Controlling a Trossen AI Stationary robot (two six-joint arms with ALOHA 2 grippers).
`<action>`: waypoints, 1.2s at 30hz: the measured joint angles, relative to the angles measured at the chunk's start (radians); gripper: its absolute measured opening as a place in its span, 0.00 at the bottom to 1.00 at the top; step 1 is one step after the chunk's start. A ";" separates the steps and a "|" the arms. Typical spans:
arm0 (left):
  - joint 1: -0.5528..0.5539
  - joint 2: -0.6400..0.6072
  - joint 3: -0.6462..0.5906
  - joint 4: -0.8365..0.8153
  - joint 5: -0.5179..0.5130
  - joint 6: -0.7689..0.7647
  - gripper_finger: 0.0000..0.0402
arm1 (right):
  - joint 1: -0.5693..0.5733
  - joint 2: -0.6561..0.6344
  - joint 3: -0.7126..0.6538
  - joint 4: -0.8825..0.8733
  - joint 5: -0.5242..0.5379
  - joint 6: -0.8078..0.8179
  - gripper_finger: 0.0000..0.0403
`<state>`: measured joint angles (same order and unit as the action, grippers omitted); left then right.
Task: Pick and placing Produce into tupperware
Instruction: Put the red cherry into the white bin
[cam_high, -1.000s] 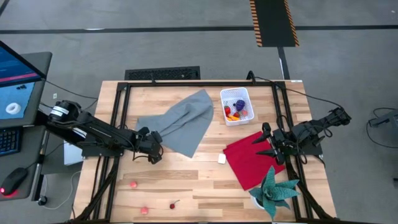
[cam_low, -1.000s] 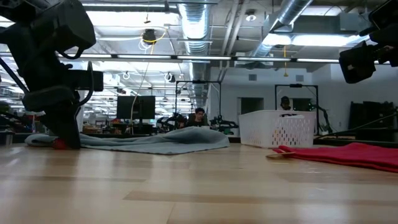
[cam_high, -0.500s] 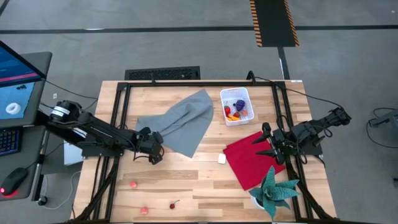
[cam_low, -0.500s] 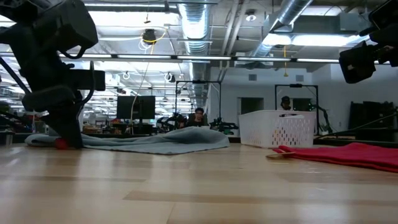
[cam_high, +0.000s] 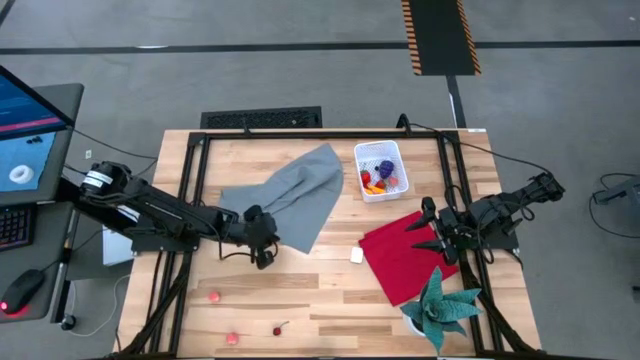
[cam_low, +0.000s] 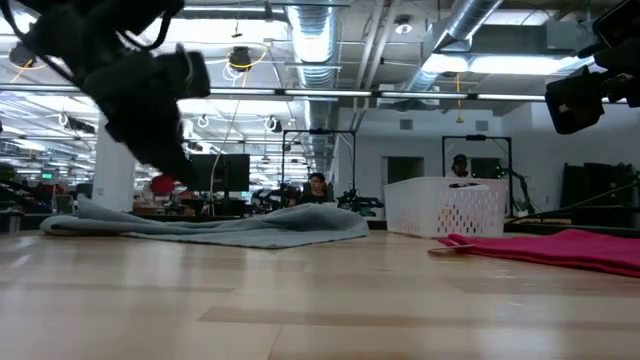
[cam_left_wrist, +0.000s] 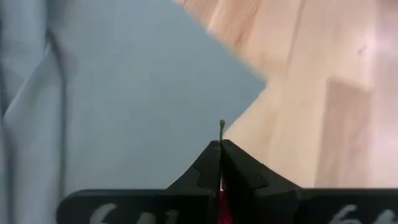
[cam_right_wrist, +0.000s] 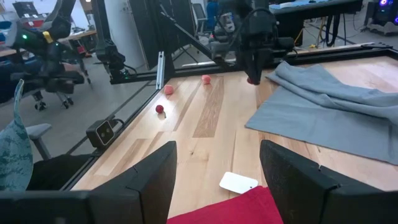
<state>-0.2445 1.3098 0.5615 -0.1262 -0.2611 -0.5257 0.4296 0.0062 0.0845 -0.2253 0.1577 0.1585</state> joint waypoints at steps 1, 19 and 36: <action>0.003 0.000 0.001 0.027 0.006 0.008 0.00 | 0.000 0.000 0.000 0.000 0.000 0.000 0.63; 0.159 -0.001 -0.023 0.615 0.235 0.200 0.00 | 0.000 0.000 0.000 0.000 0.000 0.000 0.63; 0.281 -0.002 -0.049 0.935 0.401 0.288 0.00 | 0.000 0.000 0.000 0.000 0.000 0.000 0.63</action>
<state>0.0364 1.3083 0.5121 0.8089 0.1402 -0.2374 0.4294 0.0062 0.0845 -0.2253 0.1577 0.1585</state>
